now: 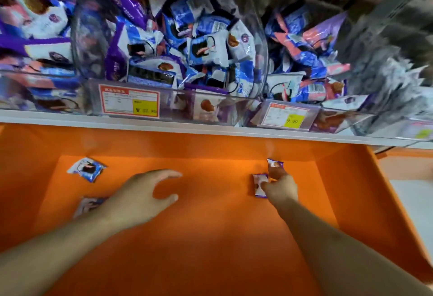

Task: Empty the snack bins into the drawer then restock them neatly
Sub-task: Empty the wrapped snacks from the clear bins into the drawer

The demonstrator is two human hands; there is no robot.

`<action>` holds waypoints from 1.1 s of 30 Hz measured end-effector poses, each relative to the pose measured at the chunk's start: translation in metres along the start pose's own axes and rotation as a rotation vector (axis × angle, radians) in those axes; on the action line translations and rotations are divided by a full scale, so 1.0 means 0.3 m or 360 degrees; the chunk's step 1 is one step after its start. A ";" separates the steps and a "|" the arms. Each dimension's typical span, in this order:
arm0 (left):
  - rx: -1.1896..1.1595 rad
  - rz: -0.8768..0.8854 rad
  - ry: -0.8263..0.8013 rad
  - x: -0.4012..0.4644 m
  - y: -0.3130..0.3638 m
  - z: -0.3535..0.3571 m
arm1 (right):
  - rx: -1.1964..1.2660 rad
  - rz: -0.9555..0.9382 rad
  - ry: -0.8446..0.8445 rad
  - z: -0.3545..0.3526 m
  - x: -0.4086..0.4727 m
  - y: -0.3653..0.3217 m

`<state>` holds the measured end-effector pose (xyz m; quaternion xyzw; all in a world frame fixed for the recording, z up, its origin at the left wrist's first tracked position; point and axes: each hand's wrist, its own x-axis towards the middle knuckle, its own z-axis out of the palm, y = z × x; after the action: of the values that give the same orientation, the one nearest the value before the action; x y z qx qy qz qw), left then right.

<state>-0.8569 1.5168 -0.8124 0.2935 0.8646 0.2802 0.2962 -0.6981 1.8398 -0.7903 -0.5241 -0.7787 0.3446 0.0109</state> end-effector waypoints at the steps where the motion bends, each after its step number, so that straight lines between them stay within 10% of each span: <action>1: -0.0003 0.0000 -0.0008 -0.019 0.033 -0.025 | 0.0069 -0.0018 -0.0052 0.007 -0.015 -0.025; 15: 0.0066 0.0374 0.0471 -0.397 0.430 -0.607 | 0.0084 -0.1083 -0.0822 -0.180 -0.572 -0.608; 23: 0.0174 0.0427 0.0733 -0.369 0.406 -0.768 | -0.0202 -0.1645 -0.0054 -0.340 -0.472 -0.959; 33: 0.0182 0.0477 0.0643 -0.317 0.366 -0.791 | -0.1106 -0.1432 -0.0046 -0.238 -0.168 -1.217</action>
<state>-0.9180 1.4527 -0.5486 0.3727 0.8675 0.3246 0.0555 -0.9437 1.7579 -0.5184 -0.1087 -0.9930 0.0368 -0.0269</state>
